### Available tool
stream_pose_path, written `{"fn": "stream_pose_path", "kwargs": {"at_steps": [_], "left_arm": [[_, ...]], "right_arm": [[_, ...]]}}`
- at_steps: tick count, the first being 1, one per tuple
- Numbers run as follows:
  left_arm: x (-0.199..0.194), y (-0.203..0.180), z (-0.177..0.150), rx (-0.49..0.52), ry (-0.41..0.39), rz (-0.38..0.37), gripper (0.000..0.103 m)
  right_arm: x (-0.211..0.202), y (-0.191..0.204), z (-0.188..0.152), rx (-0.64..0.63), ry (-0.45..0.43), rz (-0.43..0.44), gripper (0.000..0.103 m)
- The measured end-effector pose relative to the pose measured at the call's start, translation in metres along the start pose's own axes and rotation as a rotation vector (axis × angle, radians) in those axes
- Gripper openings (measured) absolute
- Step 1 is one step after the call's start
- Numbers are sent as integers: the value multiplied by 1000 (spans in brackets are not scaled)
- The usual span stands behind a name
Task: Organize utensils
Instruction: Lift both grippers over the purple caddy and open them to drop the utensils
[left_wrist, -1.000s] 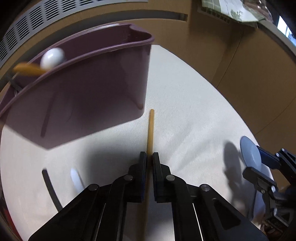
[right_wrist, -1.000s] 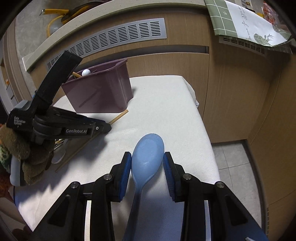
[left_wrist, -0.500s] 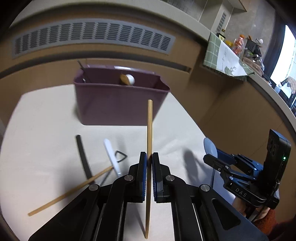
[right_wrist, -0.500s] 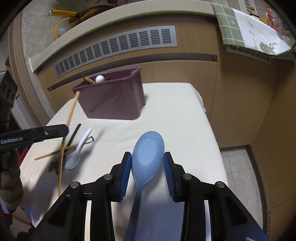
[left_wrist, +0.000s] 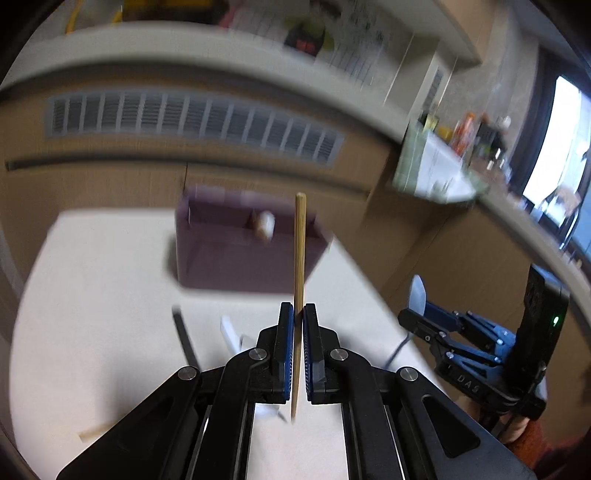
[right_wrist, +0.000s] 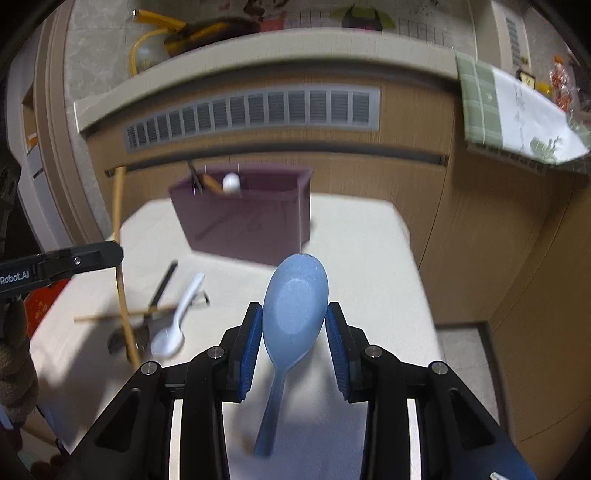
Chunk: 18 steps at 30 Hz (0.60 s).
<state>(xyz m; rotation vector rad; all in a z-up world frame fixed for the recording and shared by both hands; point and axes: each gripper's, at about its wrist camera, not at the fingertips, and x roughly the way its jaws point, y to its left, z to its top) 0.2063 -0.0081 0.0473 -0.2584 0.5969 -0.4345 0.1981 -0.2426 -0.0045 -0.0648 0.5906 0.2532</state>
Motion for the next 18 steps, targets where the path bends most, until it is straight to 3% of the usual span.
{"fn": "stream_pose_path", "kwargs": {"at_steps": [5, 7, 9, 12, 18], "left_arm": [[-42, -11, 81, 75, -263, 37, 5], [-40, -9, 111, 82, -311, 65, 5], [-27, 2, 131, 56, -321, 77, 5], [0, 23, 142, 28, -313, 100, 5], [59, 56, 130, -17, -177, 90, 5]], "right_arm": [[-46, 14, 82, -88, -248, -9, 31], [-53, 20, 120, -108, -333, -17, 31], [-45, 24, 150, -108, -365, -25, 31], [-16, 23, 167, -91, -363, -40, 31], [57, 21, 150, -86, -256, -28, 31]]}}
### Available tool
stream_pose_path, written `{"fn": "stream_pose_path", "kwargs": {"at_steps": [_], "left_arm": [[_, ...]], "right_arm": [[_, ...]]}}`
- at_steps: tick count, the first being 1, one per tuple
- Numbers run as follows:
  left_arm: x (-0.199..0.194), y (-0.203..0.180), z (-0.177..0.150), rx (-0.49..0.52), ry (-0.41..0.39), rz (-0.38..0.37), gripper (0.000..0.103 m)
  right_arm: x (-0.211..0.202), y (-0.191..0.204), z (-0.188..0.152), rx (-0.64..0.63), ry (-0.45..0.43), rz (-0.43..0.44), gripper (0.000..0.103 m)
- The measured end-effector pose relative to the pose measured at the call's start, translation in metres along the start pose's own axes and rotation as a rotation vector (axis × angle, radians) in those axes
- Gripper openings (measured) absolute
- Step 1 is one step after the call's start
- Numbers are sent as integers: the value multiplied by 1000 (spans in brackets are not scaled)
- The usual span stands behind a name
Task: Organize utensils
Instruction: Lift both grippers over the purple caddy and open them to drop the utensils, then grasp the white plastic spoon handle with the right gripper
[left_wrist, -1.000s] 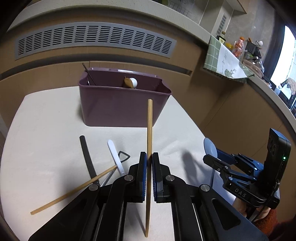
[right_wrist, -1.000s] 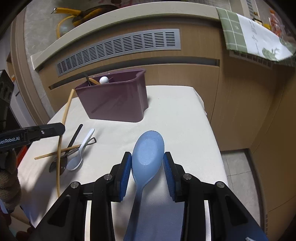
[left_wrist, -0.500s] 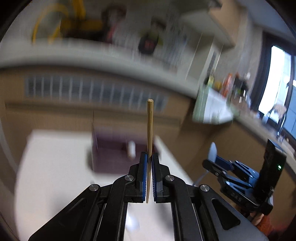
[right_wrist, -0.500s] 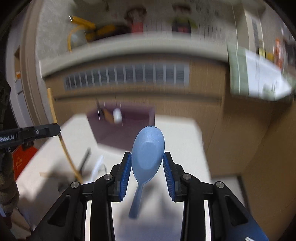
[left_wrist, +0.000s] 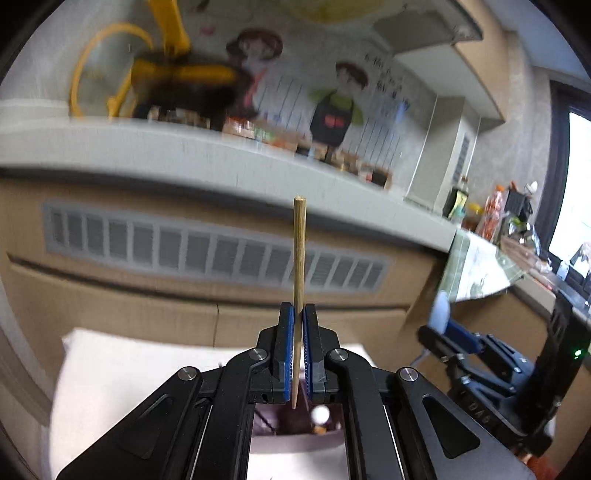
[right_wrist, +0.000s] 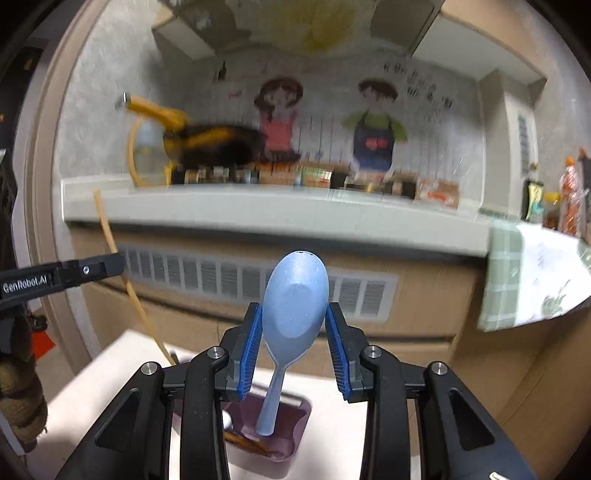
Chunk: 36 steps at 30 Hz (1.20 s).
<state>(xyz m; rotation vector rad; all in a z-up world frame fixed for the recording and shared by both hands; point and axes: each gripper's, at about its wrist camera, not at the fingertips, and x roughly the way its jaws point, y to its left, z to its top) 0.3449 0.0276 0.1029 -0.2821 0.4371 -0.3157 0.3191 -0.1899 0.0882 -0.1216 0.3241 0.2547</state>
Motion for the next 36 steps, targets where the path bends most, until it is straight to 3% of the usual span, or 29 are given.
{"fn": "stream_pose_path", "kwargs": {"at_steps": [3, 6, 8, 10, 13, 16, 22, 27, 31, 33, 36], "left_arm": [[22, 6, -19, -13, 88, -40, 7], [38, 12, -36, -25, 155, -90, 8], [35, 15, -44, -39, 162, -94, 10], [19, 17, -53, -47, 136, -98, 21], [-9, 23, -70, -49, 95, -69, 31], [-36, 34, -100, -63, 116, -8, 32], [-93, 59, -175, -158, 185, 212, 32], [-114, 68, -195, -72, 216, 368, 32], [-119, 79, -200, -107, 217, 333, 32], [-117, 82, -203, -118, 224, 324, 32], [-109, 86, -208, -145, 249, 301, 32]], "right_arm": [[21, 2, -22, 9, 62, 44, 33], [47, 4, -44, 5, 212, 121, 33], [49, 4, -51, 18, 239, 135, 32], [37, 3, -54, 12, 214, 120, 32], [4, 4, -59, -11, 147, 59, 33], [-22, 8, -75, -37, 139, 1, 37], [-33, 34, -128, -99, 315, 31, 37], [-23, 70, -160, -128, 453, 96, 37], [-16, 94, -163, -154, 508, 142, 34], [-15, 100, -163, -131, 497, 195, 32], [4, 103, -161, -68, 547, 235, 24]]}}
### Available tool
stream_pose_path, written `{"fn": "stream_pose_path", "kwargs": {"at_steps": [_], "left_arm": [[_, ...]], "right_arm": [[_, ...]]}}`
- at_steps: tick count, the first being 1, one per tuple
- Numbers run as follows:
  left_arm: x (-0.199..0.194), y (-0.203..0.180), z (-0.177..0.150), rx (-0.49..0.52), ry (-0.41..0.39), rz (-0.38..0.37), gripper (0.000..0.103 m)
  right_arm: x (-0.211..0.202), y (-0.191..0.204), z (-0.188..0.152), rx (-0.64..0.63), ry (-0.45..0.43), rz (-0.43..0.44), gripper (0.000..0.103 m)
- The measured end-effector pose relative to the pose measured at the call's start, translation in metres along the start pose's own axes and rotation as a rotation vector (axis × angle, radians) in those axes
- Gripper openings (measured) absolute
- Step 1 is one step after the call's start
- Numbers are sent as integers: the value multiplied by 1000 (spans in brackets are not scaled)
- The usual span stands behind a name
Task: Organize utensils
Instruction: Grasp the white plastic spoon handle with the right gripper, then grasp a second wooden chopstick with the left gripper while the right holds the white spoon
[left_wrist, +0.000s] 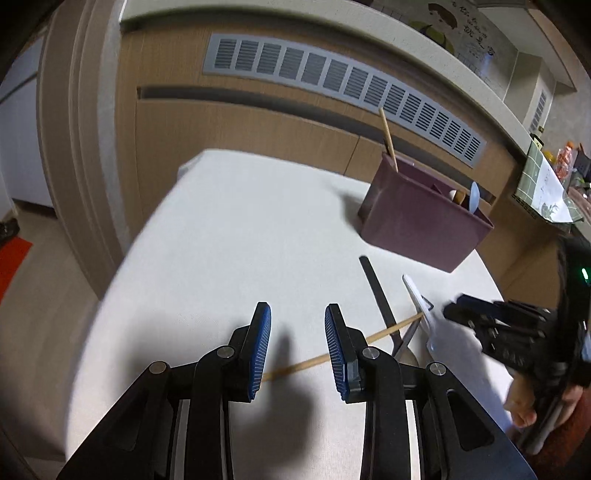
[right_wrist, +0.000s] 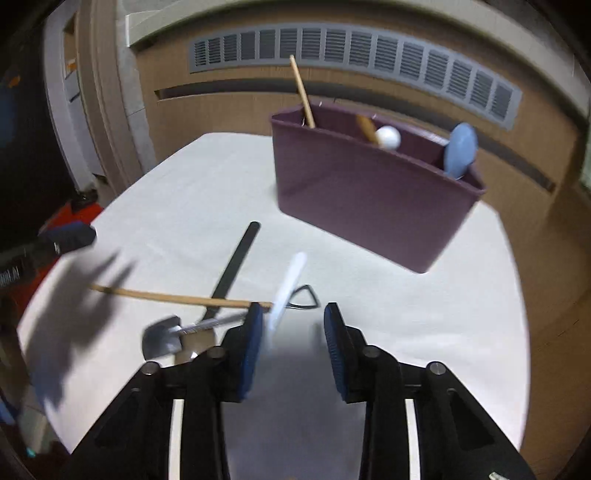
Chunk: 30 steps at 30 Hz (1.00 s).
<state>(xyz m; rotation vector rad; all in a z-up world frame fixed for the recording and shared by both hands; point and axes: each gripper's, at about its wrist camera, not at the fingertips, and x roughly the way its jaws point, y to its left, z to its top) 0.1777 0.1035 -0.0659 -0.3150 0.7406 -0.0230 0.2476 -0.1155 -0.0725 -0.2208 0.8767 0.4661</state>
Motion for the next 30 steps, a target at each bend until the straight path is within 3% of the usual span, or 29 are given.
{"fn": "stream_pose_path", "kwargs": {"at_steps": [7, 9, 17, 24, 30], "left_arm": [[5, -3, -4, 15, 36, -51, 32], [4, -7, -6, 34, 44, -69, 32], [16, -37, -16, 107, 128, -192, 32], [36, -61, -21, 143, 198, -193, 32], [47, -64, -21, 115, 233, -200, 32]], "right_arm": [[49, -1, 22, 66, 111, 34, 21], [54, -2, 21, 64, 112, 7, 12], [12, -33, -12, 74, 66, -65, 8], [-33, -61, -52, 125, 20, -92, 8], [-46, -68, -72, 128, 4, -108, 8]]}}
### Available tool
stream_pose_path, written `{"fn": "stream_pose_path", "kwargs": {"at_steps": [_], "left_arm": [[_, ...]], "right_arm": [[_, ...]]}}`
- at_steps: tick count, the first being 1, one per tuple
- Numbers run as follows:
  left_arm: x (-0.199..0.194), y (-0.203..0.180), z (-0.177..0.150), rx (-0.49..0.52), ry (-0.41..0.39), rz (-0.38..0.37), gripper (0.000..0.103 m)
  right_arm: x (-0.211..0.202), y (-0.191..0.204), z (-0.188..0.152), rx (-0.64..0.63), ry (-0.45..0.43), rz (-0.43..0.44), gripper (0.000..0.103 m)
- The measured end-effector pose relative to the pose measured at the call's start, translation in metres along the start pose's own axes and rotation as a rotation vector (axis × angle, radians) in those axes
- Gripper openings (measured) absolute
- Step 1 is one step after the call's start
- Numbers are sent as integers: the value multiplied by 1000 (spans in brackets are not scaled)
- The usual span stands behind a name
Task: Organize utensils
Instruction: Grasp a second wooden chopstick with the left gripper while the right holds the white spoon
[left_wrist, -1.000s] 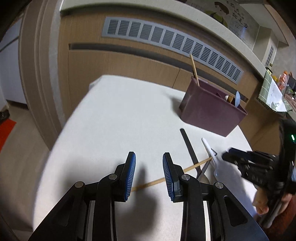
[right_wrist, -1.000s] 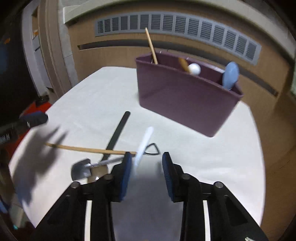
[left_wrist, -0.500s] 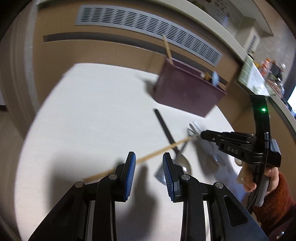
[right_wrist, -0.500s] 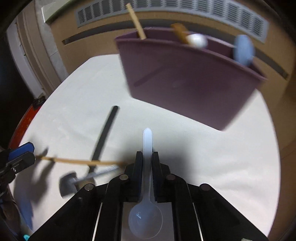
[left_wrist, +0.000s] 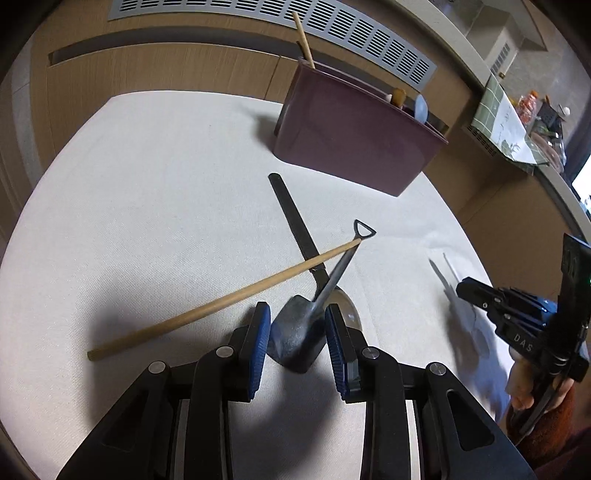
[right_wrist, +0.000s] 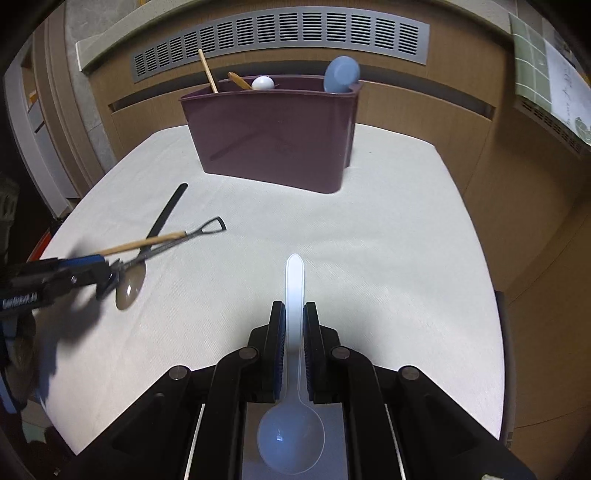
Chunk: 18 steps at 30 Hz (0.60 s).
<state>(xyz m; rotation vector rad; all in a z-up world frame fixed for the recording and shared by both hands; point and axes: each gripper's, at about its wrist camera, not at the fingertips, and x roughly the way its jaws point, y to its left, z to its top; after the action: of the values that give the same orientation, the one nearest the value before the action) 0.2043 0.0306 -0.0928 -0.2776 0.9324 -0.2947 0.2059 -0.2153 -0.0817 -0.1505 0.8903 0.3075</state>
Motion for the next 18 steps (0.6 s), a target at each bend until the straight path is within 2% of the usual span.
{"fn": "stream_pose_path", "kwargs": {"at_steps": [4, 6, 11, 16, 18], "left_arm": [[2, -17, -4, 36, 64, -112, 32], [6, -31, -7, 80, 88, -133, 32], [9, -46, -10, 120, 97, -99, 32], [-5, -43, -3, 127, 8, -39, 32], [-10, -39, 2, 146, -27, 14, 32]], "right_arm": [[7, -5, -5, 29, 28, 27, 8], [9, -7, -7, 43, 36, 34, 8], [9, -5, -9, 30, 24, 23, 8], [8, -1, -12, 7, 17, 7, 9], [9, 1, -13, -9, 13, 1, 9]]}}
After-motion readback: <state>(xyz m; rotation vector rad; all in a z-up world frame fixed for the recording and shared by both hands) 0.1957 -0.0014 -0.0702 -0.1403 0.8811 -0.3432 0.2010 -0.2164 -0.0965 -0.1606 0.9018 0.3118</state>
